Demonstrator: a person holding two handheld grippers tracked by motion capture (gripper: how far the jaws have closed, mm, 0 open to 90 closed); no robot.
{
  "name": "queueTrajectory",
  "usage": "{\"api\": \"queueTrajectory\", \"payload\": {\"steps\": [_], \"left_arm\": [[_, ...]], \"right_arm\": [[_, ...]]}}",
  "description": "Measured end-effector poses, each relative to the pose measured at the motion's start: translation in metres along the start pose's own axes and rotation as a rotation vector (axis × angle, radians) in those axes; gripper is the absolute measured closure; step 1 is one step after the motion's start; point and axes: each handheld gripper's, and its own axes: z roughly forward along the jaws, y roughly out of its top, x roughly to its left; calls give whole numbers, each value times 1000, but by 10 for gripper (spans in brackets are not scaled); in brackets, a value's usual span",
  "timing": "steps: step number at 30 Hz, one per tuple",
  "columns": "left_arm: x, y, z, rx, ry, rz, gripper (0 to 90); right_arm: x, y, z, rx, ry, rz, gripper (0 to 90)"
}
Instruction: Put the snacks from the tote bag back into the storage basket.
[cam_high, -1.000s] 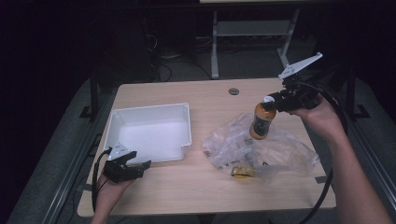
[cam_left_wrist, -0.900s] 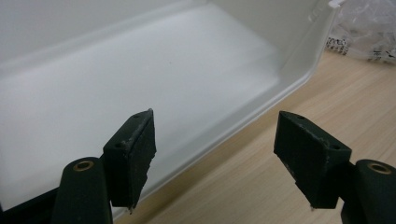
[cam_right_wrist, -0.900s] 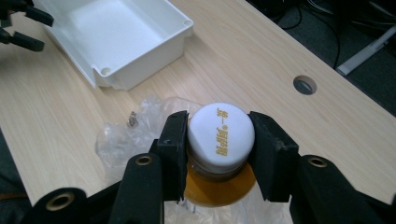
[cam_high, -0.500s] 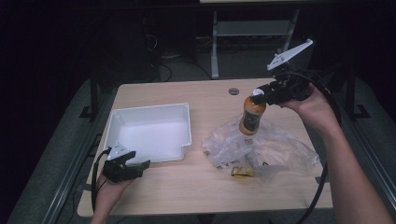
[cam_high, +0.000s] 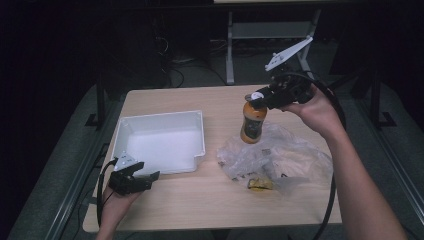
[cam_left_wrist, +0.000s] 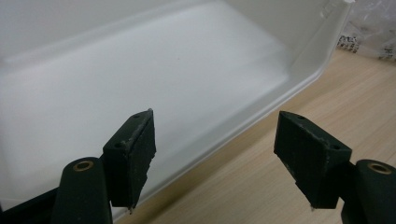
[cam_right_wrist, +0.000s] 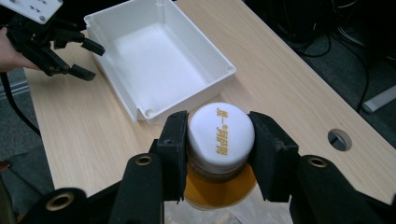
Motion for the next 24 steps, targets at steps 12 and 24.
{"api": "queueTrajectory", "payload": {"steps": [12, 24], "left_arm": [[1, 0, 0, 4, 1, 1, 289], [2, -1, 0, 11, -3, -2, 288]], "right_arm": [[17, 29, 17, -1, 33, -54, 591], [32, 50, 35, -4, 70, -89, 591]]}}
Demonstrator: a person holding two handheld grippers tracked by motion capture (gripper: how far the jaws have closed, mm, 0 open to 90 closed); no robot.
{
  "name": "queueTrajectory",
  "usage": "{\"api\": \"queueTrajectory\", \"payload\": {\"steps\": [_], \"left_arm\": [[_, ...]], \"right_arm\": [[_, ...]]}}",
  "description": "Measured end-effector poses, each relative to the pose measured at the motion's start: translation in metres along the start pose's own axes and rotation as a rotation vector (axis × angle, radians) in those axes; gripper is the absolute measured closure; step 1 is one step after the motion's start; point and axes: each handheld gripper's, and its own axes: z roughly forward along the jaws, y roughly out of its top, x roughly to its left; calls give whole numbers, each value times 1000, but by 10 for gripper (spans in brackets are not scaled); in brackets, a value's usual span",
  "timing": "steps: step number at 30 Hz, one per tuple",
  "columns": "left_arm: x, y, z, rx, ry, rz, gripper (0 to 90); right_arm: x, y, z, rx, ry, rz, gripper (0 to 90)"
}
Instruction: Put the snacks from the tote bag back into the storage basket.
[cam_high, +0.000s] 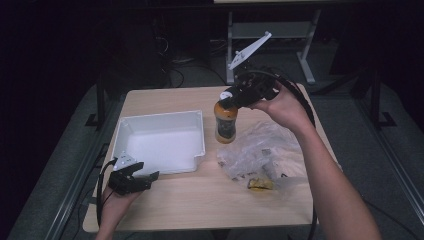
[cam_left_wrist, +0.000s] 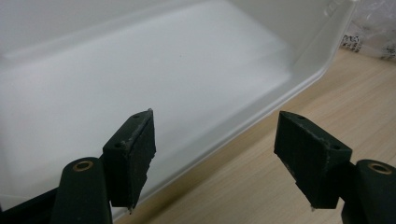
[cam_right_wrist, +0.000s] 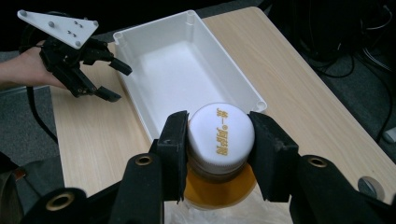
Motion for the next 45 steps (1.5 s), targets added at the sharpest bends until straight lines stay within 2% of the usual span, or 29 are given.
{"api": "queueTrajectory", "payload": {"steps": [7, 15, 18, 45], "left_arm": [[1, -1, 1, 0, -3, -4, 288], [2, -1, 0, 2, -1, -5, 288], [3, -1, 0, 5, -1, -10, 288], [4, -3, 1, 3, -5, -11, 287]], "right_arm": [[6, 10, 14, 5, 23, -21, 591], [11, 16, 28, 9, 45, -19, 591], [13, 20, 34, 7, 43, -37, 591], [21, 43, 65, 17, 69, -61, 591]]}}
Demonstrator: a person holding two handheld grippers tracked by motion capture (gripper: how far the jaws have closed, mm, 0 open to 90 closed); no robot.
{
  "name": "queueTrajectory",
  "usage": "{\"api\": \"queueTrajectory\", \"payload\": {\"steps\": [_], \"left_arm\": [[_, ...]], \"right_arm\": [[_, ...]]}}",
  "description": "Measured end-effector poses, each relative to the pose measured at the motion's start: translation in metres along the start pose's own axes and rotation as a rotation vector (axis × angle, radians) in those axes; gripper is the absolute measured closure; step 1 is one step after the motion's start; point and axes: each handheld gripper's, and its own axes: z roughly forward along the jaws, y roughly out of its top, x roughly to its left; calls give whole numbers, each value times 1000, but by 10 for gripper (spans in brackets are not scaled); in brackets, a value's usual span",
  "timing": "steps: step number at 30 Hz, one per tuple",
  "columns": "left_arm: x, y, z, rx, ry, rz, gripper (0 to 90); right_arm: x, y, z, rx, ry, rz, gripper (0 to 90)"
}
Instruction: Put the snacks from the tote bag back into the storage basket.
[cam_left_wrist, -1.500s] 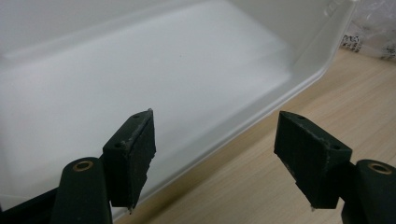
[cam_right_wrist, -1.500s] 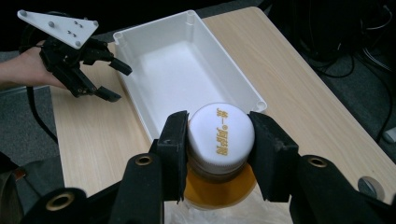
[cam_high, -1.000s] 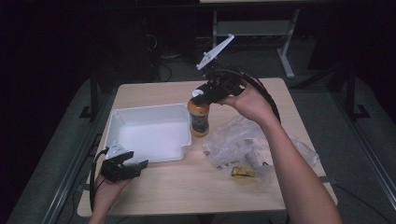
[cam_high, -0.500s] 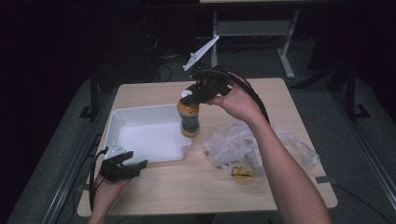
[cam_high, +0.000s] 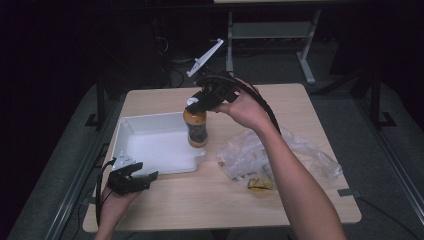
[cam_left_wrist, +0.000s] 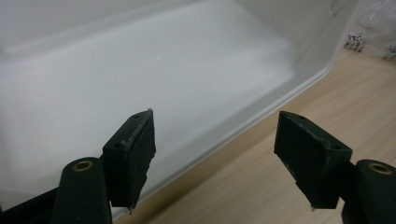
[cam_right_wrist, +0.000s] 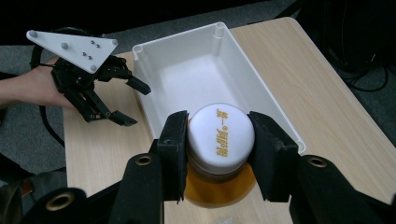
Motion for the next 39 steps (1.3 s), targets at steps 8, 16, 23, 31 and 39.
{"api": "queueTrajectory", "payload": {"steps": [8, 16, 23, 31, 39], "left_arm": [[1, 0, -1, 0, 2, 0, 287], [2, 0, -1, -1, 0, 0, 288], [3, 0, -1, -10, 1, -4, 287], [3, 0, 0, -18, -5, -19, 288], [5, -1, 0, -11, -9, -18, 288]], "right_arm": [[0, 2, 15, 12, 12, -14, 591], [1, 3, 29, 31, 21, -12, 591], [-1, 3, 36, 32, 29, -3, 591], [-2, 3, 44, 32, 19, -3, 591], [-3, 1, 54, 39, 30, 5, 591]]}}
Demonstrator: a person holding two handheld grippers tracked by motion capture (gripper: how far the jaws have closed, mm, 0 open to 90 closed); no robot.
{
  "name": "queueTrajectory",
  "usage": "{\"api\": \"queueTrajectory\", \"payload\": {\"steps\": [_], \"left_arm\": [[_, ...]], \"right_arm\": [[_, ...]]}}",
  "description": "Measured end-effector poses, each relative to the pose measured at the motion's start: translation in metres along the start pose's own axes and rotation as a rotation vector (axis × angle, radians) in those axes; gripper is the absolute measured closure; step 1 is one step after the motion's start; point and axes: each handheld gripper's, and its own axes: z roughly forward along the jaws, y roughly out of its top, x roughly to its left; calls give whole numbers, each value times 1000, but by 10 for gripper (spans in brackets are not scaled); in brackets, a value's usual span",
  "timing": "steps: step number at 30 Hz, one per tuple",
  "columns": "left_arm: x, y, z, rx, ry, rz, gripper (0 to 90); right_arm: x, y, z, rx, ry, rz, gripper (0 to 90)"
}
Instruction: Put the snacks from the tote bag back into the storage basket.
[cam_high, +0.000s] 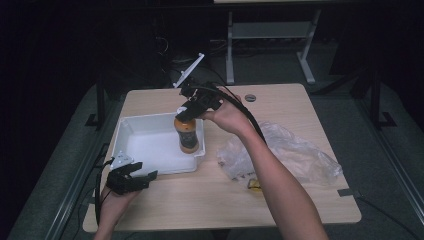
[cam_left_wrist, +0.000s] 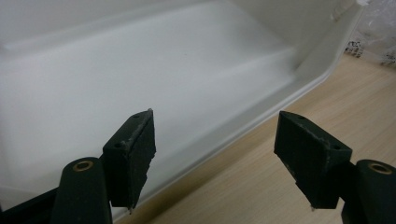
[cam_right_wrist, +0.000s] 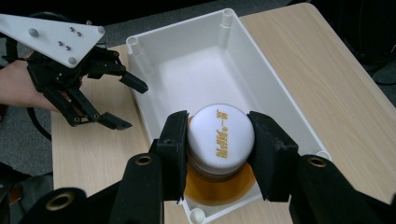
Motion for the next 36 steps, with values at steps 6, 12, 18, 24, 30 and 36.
{"api": "queueTrajectory", "payload": {"steps": [6, 12, 18, 24, 30, 36], "left_arm": [[1, 0, 0, 0, -1, -4, 288], [0, 0, 0, -13, -2, -20, 288], [0, 0, 0, -4, 0, -8, 288], [0, 0, 0, -4, -1, -3, 288], [0, 0, 0, -6, -3, -14, 288], [1, -1, 0, -7, -5, -16, 289]], "right_arm": [[-1, -2, 9, 0, 6, 0, 591], [-2, -6, 16, 6, 6, 11, 591], [-4, -10, 24, 15, 4, 15, 591], [-6, -15, 29, 24, 7, 25, 591], [-7, -18, 35, 35, 10, 27, 591], [-6, -19, 42, 42, 13, 27, 591]]}}
